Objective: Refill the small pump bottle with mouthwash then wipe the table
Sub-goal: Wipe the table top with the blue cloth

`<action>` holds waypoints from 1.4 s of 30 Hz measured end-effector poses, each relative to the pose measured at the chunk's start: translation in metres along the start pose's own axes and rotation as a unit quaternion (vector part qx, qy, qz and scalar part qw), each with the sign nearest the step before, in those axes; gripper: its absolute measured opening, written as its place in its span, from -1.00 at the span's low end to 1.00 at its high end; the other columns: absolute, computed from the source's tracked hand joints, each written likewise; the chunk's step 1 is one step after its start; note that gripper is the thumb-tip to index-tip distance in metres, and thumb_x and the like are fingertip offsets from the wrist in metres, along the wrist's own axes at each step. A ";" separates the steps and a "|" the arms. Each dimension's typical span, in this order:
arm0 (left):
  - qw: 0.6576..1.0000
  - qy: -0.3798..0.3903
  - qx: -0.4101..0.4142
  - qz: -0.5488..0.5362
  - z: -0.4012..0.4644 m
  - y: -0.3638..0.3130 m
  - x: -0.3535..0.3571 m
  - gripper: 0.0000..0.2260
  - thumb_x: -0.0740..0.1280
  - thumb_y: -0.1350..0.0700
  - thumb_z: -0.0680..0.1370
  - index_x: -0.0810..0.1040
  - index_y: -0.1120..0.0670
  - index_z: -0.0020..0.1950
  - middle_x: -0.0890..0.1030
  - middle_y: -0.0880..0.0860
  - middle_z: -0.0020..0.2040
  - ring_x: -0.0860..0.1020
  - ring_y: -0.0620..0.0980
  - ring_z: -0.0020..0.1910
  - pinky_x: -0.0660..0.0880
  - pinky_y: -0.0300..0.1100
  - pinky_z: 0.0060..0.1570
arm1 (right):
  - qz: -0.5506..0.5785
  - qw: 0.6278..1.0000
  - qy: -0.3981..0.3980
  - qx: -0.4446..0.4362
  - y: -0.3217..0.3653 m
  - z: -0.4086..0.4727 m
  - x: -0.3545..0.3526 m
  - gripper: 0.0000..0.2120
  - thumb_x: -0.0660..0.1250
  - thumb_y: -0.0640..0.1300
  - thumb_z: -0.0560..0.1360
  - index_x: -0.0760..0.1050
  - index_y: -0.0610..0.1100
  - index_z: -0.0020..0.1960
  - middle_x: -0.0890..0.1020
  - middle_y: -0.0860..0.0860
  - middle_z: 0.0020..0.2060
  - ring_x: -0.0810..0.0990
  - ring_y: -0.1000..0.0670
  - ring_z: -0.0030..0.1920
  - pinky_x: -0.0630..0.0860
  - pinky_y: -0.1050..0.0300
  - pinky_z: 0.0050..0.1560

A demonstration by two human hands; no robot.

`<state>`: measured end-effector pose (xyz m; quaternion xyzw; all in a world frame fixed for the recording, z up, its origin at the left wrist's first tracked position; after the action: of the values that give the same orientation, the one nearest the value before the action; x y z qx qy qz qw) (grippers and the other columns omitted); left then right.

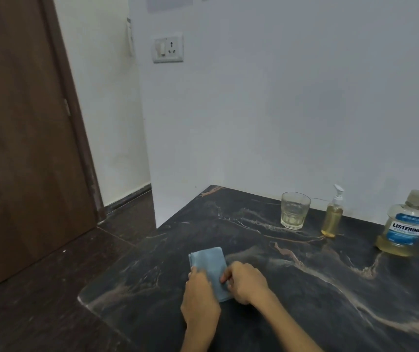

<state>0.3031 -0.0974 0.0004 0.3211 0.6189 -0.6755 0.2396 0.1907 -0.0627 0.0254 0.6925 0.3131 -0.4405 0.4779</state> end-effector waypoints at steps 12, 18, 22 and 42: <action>0.979 -0.048 0.091 -0.176 -0.067 0.041 -0.052 -0.83 0.18 0.19 0.63 0.52 0.11 0.15 0.59 0.07 0.11 0.55 0.01 0.08 0.48 -0.08 0.12 | -0.072 0.991 -0.077 -0.087 0.065 -0.055 0.031 -0.49 0.05 0.13 0.62 0.19 -0.15 0.46 0.03 -0.16 0.50 0.04 -0.14 0.48 0.07 -0.01 0.42; 0.983 -0.113 0.049 -0.138 -0.051 0.083 -0.079 -0.64 0.19 0.23 0.61 0.37 0.15 0.41 0.42 0.03 0.38 0.35 -0.06 0.39 0.21 -0.12 0.43 | -0.067 0.991 -0.072 -0.096 0.078 -0.023 0.072 -0.32 -0.10 0.27 0.59 -0.11 -0.09 0.56 -0.07 -0.14 0.54 -0.15 -0.09 0.53 -0.19 -0.03 0.49; 0.977 -0.153 0.033 -0.146 -0.028 0.114 -0.104 -0.65 0.20 0.22 0.60 0.38 0.16 0.40 0.41 0.05 0.40 0.32 -0.04 0.41 0.22 -0.12 0.43 | -0.088 0.984 -0.119 -0.094 0.089 0.000 0.080 -0.37 -0.12 0.22 0.61 -0.08 -0.08 0.56 -0.01 -0.10 0.54 -0.10 -0.08 0.53 -0.18 -0.02 0.49; 0.934 -0.191 -0.055 -0.298 0.009 0.189 -0.135 -0.58 0.13 0.02 0.63 0.27 0.09 0.48 0.35 -0.02 0.44 0.30 -0.23 0.31 0.25 -0.32 0.25 | -0.148 0.952 -0.044 -0.266 0.126 0.012 0.103 -0.41 -0.25 0.21 0.58 -0.18 0.03 0.55 -0.15 0.20 0.50 -0.30 0.19 0.46 -0.34 0.22 0.40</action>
<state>0.5305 -0.1386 -0.0296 -0.0267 0.6654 -0.7291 0.1580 0.3372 -0.1165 -0.0212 0.4662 0.4964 -0.4375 0.5872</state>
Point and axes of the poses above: each hand's wrist, its own z-axis towards the middle knuckle, its own x-axis out of the palm, y = z × x, the point moved 8 cm from there along z, towards the middle knuckle
